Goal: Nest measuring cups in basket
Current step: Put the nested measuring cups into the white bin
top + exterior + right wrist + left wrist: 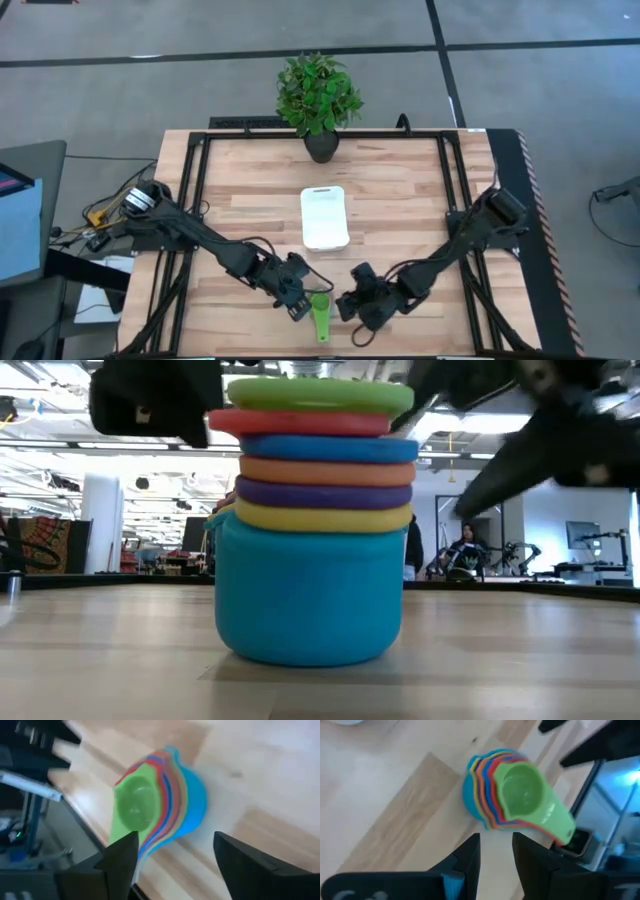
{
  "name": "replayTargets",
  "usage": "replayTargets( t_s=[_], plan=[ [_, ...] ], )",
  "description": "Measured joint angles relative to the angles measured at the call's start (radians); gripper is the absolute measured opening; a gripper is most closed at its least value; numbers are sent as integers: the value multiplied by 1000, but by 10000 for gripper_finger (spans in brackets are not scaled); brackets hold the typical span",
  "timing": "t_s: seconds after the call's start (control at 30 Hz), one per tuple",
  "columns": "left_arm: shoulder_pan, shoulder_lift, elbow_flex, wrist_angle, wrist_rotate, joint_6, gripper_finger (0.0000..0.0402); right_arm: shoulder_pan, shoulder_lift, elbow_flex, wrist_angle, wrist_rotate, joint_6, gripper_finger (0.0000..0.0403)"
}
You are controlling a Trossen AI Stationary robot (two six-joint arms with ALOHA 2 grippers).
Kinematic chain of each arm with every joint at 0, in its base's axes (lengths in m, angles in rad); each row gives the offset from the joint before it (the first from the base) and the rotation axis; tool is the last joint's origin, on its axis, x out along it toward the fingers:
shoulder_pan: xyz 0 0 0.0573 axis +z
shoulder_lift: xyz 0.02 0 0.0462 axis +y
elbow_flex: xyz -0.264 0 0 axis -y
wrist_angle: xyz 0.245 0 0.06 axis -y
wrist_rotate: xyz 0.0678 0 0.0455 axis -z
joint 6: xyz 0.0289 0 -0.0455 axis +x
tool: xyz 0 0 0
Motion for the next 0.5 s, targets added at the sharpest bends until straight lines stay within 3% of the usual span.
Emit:
replayTargets(
  t_s=[0.17,0.3,0.5],
  plan=[
    [-33,2,-12,-21,9,19,102,-46,72,0,165,-117,-88,343],
    [-52,17,-39,-25,10,10,102,-61,88,1,211,-133,-103,393],
    [-55,46,-76,50,19,3,102,-73,94,1,194,-129,-99,374]
  ],
)
